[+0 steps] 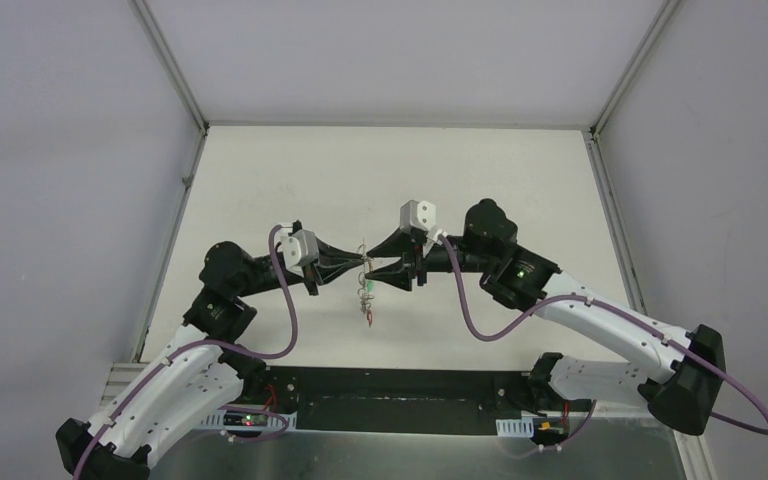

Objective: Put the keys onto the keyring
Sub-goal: Adjust the key on the keyring.

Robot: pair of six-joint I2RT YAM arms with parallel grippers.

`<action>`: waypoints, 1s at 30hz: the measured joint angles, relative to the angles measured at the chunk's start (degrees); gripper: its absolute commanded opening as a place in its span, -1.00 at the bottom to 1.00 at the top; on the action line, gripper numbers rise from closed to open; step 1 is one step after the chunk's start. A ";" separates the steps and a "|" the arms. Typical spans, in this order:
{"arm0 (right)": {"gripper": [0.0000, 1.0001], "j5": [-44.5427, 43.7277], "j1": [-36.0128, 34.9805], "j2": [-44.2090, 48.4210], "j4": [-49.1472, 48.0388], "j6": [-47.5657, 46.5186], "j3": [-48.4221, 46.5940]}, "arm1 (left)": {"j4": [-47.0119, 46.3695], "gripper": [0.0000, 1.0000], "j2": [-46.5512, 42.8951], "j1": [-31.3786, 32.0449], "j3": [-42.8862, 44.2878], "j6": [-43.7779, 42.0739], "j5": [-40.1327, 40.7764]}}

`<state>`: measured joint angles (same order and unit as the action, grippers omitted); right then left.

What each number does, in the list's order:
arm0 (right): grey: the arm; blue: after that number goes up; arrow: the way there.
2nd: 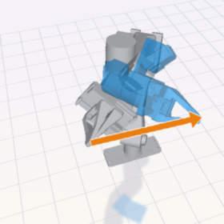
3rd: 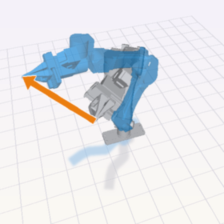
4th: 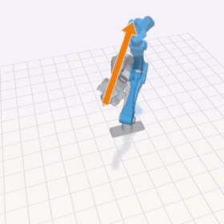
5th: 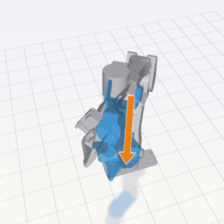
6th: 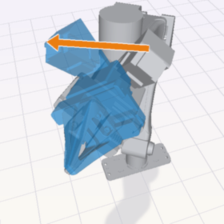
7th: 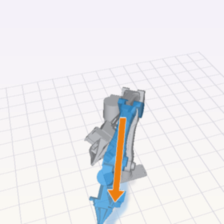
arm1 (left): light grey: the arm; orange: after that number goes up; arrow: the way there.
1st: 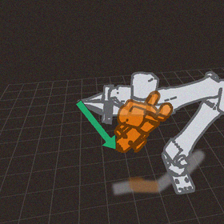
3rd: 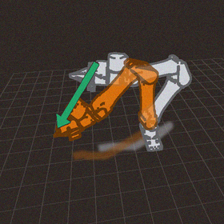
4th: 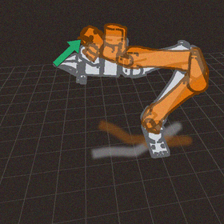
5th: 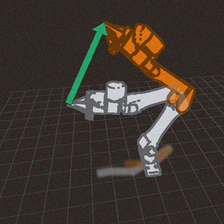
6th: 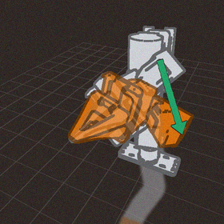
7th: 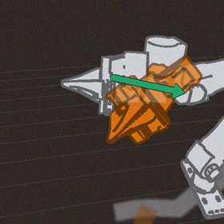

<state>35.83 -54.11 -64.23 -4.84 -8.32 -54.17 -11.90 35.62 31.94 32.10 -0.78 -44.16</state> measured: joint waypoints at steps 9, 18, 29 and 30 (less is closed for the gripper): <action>0.02 -2.67 0.02 1.92 -0.04 -1.66 0.98 | 0.11 -1.00 -0.02 0.02 0.00 0.02 -1.27; -0.38 -2.60 0.02 0.55 0.04 -2.54 1.11 | 0.28 -1.00 -0.50 0.02 0.00 0.02 -1.36; -0.49 -2.45 0.02 -1.29 0.11 -2.67 1.11 | 0.31 -1.00 -0.74 0.02 0.00 0.02 -1.46; -0.54 -2.38 0.02 -1.46 0.11 -2.71 1.11 | 0.31 -1.00 -0.74 0.02 0.00 0.02 -1.46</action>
<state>33.45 -54.08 -65.69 -4.73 -11.03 -53.06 -11.60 34.87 31.97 32.10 -0.75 -45.63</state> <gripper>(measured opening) 0.309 0.011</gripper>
